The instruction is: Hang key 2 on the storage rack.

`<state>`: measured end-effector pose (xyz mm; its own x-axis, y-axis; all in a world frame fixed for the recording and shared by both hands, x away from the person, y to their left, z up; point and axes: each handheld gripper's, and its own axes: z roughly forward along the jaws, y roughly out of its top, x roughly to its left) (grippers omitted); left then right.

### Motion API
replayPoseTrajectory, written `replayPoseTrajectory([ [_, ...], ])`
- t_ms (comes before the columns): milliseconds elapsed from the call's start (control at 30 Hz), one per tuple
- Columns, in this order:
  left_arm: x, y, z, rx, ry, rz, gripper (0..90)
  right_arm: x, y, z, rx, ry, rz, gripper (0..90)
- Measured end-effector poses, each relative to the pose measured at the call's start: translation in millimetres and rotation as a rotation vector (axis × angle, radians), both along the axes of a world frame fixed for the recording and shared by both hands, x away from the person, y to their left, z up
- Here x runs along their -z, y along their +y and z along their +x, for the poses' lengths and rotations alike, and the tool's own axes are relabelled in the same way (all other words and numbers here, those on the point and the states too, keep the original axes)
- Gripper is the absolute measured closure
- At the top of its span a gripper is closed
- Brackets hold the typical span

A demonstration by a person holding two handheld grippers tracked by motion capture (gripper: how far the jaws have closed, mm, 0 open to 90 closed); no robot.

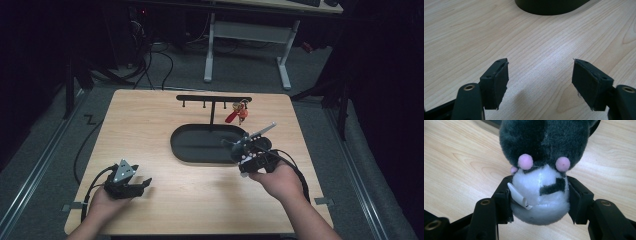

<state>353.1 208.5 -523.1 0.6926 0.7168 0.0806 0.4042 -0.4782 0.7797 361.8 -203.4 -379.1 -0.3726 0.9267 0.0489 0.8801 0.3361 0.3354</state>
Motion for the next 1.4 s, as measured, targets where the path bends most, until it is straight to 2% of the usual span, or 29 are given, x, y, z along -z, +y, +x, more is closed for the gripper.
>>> replayPoseTrajectory([
  [433,-0.2,0.1,-0.3,0.002,-0.004,-0.004,29.8,-19.9,6.0,18.5,0.001,0.000,0.003,46.3],
  [733,-0.9,0.9,-0.3,0.000,-0.005,-0.008,29.8,-32.4,10.7,31.9,0.004,-0.017,0.018,46.3],
  [833,-1.2,1.4,-0.2,-0.001,-0.007,-0.013,29.8,-36.2,11.8,35.5,-0.011,-0.023,0.014,46.2],
  [1033,-1.2,1.2,-0.5,0.001,-0.008,-0.012,29.8,-41.8,12.7,42.9,0.013,-0.029,0.024,46.2],
  [1133,-1.4,1.5,-0.4,0.000,-0.009,-0.016,29.8,-44.9,13.3,47.9,0.005,-0.036,0.012,46.1],
  [1400,-0.8,0.9,-0.2,0.004,-0.008,-0.015,29.8,-52.7,19.5,59.4,0.006,-0.050,0.017,46.2],
])
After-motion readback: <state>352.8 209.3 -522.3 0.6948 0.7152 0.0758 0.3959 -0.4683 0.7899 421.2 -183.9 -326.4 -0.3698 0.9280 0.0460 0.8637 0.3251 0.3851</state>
